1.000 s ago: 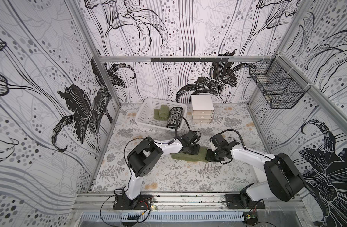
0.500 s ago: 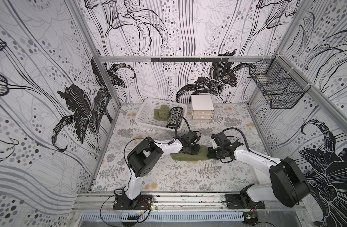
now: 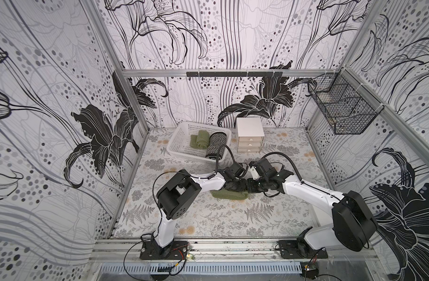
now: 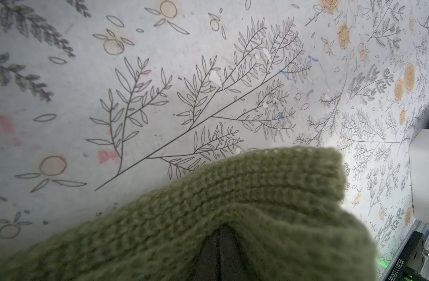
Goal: Roll up the scarf and place it into the basket
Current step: Roll the scarf at the center of the board.
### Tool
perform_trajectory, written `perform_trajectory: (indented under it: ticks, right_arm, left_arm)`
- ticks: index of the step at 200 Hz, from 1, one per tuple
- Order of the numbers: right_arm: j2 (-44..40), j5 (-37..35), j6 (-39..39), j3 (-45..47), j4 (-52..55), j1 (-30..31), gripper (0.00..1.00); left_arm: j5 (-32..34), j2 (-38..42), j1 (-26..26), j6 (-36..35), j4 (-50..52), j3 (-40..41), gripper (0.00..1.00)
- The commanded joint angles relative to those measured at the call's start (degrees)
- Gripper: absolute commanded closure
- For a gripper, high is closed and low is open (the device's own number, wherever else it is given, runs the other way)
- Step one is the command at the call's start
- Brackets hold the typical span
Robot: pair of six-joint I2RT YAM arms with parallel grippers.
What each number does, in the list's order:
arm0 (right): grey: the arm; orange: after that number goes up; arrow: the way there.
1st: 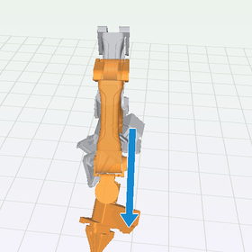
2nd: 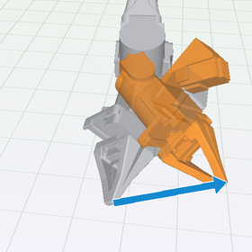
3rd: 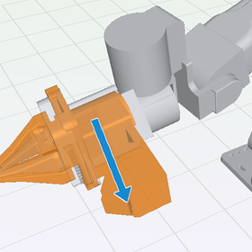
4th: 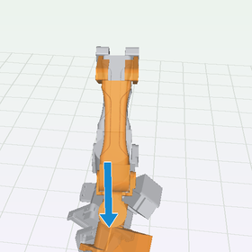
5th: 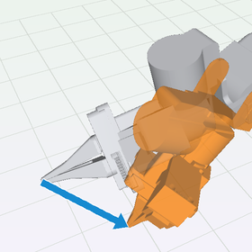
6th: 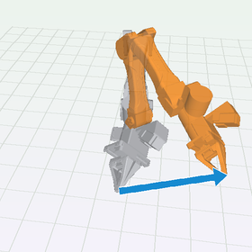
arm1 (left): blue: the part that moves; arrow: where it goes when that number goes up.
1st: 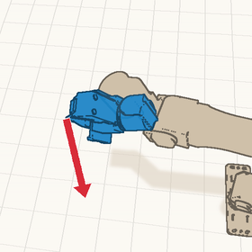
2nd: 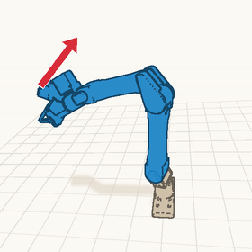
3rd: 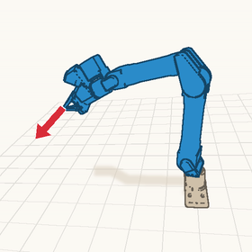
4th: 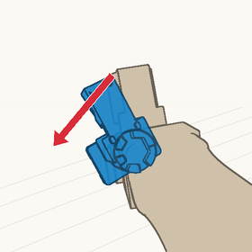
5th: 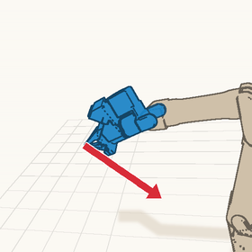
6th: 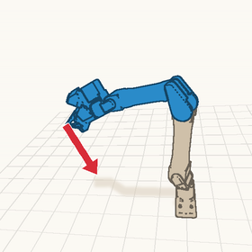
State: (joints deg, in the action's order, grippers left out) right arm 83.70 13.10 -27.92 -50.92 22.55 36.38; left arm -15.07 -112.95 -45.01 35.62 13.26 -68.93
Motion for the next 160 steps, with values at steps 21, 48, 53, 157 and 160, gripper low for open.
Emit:
perform_trajectory:
  ticks: [21, 48, 53, 157, 160]
  right_arm:
    - [2.9, 1.1, -1.2, -1.1, -1.3, 0.8, 1.00]
    - [4.2, 1.6, -1.0, -1.7, -1.9, 0.8, 1.00]
    - [4.5, 1.6, -1.0, -1.8, -2.0, 0.9, 1.00]
    - [8.0, 1.9, 1.0, -9.3, 0.6, 3.0, 1.00]
    - [8.3, 2.0, 1.1, -9.6, 0.6, 3.1, 1.00]
  left_arm:
    - [1.2, 7.7, 5.1, 1.7, 1.1, 5.6, 0.94]
    - [1.5, 13.6, 9.5, 0.5, 2.9, 9.0, 0.94]
    - [1.6, 14.3, 10.0, 0.2, 3.2, 9.4, 0.93]
    - [2.0, 16.2, 11.4, 0.2, 4.9, 16.4, 0.93]
    - [2.1, 16.1, 11.4, 0.4, 4.7, 16.7, 0.93]
